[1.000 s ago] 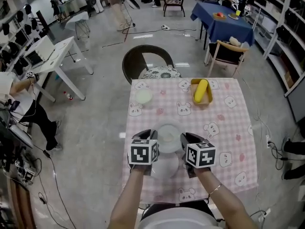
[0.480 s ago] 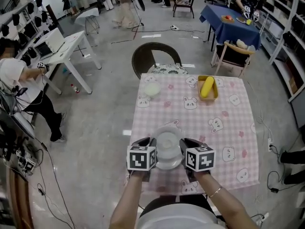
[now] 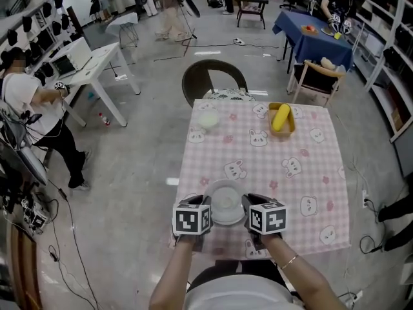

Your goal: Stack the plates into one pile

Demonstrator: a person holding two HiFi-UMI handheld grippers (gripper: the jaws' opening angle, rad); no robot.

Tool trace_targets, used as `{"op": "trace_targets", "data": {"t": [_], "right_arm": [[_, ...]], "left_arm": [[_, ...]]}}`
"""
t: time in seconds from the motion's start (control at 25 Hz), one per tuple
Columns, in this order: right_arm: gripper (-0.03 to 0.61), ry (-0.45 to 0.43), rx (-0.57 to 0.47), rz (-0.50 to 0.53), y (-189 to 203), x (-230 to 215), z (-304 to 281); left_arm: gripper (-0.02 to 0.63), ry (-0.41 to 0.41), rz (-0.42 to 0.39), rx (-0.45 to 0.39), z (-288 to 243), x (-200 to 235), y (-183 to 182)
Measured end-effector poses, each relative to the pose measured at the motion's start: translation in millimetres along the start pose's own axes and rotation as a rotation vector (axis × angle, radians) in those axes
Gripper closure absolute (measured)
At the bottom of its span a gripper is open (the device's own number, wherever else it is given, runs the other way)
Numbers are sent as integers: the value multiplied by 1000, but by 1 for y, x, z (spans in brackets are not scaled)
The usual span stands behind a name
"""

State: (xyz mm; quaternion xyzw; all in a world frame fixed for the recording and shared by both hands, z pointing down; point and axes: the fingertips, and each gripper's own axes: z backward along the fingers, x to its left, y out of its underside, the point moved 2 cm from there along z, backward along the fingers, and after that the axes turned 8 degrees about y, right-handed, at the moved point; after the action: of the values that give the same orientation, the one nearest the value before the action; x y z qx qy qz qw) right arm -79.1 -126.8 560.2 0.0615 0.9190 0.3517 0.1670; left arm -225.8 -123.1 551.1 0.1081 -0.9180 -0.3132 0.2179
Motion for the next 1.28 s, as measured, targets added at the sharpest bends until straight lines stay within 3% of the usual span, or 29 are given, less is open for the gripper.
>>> {"op": "trace_targets", "data": {"t": [0.6,1.28], "right_arm": [[509,13,49,5,23,-5,-16],[505,42,1,82,20,-10,-24]], "left_arm": [[519,-6,-1,63,-19,7,23],[510,-23,-9,32,-30,10,23]]}}
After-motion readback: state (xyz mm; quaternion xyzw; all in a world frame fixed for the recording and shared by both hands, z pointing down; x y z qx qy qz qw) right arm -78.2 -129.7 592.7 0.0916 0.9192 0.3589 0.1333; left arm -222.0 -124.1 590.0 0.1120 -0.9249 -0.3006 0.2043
